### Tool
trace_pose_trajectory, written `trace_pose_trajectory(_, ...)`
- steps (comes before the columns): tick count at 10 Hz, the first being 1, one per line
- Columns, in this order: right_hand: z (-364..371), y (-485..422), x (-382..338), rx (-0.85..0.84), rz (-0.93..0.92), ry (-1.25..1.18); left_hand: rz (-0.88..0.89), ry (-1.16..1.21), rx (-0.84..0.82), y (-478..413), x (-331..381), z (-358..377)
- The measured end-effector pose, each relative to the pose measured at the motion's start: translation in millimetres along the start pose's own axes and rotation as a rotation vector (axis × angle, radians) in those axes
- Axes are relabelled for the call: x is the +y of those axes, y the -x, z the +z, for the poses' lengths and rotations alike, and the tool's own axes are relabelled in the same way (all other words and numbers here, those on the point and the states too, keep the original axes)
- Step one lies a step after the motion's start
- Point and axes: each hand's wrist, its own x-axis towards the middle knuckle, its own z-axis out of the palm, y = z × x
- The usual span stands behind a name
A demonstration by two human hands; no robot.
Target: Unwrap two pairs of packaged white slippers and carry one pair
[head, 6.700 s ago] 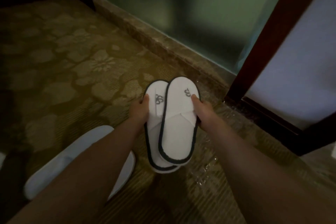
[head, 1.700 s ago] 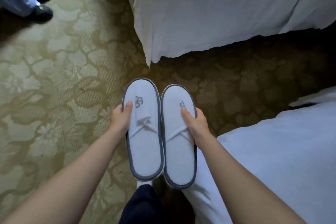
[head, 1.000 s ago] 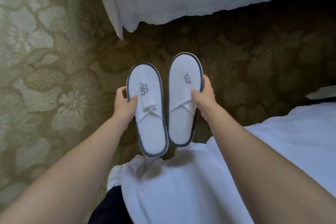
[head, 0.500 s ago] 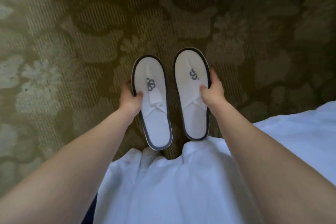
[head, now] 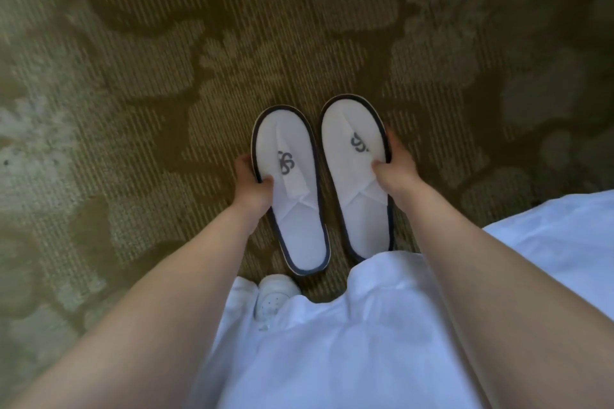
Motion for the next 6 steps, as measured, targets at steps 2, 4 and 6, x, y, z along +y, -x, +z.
trace_pose_trajectory(2,7,0,7,0.062,0.091,0.040,-0.087,-0.177,0.033,0,-6,5)
trace_pose_trajectory(4,-9,38,-9,-0.040,0.092,0.032,-0.061,-0.349,0.018,31,13,-15)
trace_pose_trajectory(6,-18,104,-29,-0.137,0.149,0.001,0.060,-0.573,-0.256,109,65,-35)
